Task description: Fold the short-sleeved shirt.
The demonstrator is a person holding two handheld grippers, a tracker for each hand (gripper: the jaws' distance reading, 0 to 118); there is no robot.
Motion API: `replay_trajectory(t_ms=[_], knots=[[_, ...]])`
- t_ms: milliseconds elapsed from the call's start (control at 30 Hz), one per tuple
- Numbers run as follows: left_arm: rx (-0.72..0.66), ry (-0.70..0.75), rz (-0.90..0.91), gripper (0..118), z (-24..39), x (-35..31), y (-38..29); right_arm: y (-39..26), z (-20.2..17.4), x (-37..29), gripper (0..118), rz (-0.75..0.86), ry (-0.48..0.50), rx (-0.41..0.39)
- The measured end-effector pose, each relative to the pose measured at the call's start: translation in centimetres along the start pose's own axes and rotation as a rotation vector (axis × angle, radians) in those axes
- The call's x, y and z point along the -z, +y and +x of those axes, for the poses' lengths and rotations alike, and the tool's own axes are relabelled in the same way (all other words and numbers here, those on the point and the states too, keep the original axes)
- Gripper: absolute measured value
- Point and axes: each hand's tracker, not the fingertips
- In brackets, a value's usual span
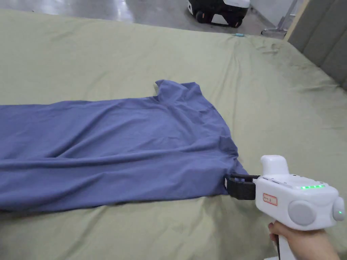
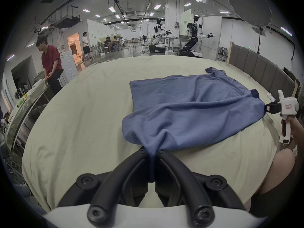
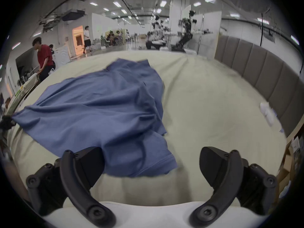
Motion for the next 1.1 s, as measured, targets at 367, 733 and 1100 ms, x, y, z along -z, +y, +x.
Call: replay_trajectory(t_ms=[367,733,1100], knots=[[-0.017,-0.024,-0.007,4,-0.3,-1.9,0.7,3.0,-1.3,-4.5,13,0.014,0.108,-0.052],[-0.005,-0.085,-0.031,4,-2.4,-7.8,-3.3,-1.8,-0.1,-16.2,13,0.058,0.159,-0.035],[-0.107,0.020,0.004,118,-1.8,-9.5,-9.3,-9.1,0.0,-15.9,110,0.024,0.007,-0.011]])
